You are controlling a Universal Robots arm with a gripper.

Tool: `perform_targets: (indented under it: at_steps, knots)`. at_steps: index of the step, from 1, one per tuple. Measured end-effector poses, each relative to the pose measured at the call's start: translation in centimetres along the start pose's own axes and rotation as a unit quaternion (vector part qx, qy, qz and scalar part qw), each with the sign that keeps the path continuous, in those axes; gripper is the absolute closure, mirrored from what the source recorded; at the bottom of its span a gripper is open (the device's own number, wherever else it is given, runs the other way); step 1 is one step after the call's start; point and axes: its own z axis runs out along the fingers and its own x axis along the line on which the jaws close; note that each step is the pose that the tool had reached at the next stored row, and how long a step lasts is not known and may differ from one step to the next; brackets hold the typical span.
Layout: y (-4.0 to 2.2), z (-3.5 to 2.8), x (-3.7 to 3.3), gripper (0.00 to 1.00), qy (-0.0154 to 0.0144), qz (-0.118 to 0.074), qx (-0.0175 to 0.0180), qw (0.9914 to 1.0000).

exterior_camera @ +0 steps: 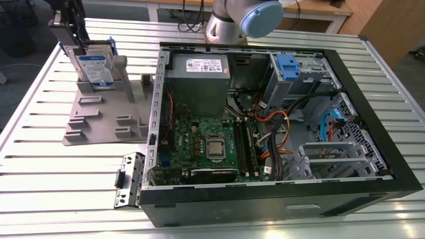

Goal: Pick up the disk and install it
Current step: 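Pick up the disk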

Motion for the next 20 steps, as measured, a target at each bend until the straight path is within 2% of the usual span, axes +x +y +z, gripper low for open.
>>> perform_targets:
  at_steps: [15, 20]
  knots:
    - [0.11, 2.72, 0.04, 0.4, -0.0004, 0.021, 0.0006, 0.99978]
    - [0.11, 2.81, 0.04, 0.4, -0.0004, 0.021, 0.0004, 0.99977]
